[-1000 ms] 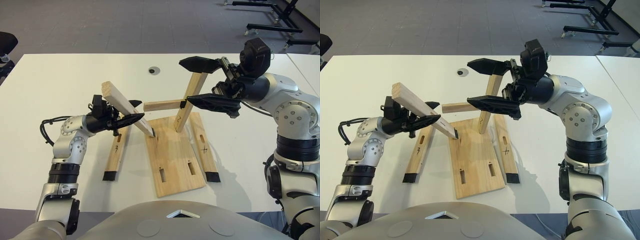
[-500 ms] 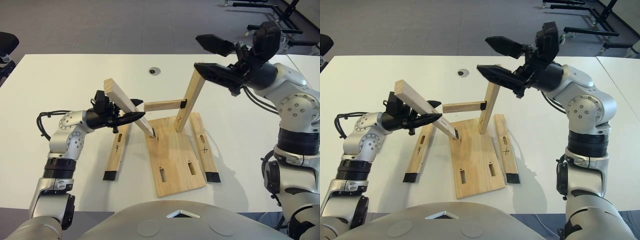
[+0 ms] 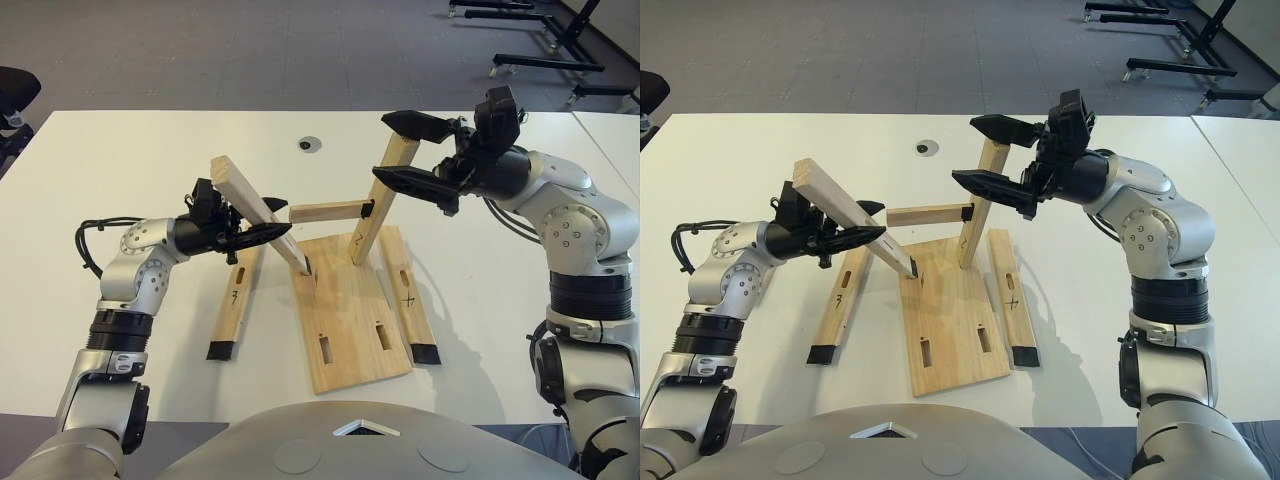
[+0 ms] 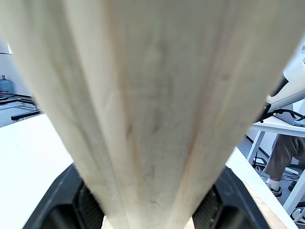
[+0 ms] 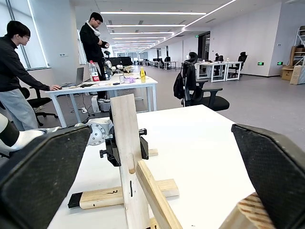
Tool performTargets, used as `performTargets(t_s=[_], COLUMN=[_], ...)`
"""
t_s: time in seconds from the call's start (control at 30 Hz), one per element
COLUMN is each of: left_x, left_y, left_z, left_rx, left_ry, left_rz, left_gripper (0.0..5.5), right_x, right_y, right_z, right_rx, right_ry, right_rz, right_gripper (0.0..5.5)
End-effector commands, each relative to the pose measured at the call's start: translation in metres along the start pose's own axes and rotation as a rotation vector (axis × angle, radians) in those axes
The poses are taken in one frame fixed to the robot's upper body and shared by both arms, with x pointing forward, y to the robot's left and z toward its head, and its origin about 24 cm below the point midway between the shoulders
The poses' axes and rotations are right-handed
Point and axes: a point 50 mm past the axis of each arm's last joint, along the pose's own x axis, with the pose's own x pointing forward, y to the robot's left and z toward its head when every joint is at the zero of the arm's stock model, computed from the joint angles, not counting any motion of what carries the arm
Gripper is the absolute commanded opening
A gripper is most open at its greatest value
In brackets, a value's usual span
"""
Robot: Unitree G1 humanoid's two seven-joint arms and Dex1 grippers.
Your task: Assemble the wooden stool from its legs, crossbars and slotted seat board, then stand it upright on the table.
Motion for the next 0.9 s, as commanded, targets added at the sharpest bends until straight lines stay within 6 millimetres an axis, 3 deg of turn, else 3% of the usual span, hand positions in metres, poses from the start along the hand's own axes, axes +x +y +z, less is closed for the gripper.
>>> performTargets(t_s=[0.03,0.37,0.7,0.9], left_x=[0.000,0.011,-0.001,0.003], left_y=[-0.004,-0.010,0.000,0.002], left_z=[-0.026,-0.028,-0.024,-0.027], left_rx=[-0.085,-0.083,-0.112,-0.128], left_ry=[0.118,0.156,0.099,0.125], left_rz=[0.017,-0.030,0.039,0.039], left_gripper=[2.04,2.04,2.04,2.04], right_x=[0.000,0.000,0.003,0.004], right_y=[0.001,0.004,0.008,0.009], right_z=[-0.017,-0.017,-0.018,-0.017], right_rx=[0.070,0.071,0.075,0.074], right_ry=[0.065,0.059,0.051,0.053], right_rz=[0.003,0.009,0.025,0.032], right_gripper=[5.38,5.38,5.38,5.38])
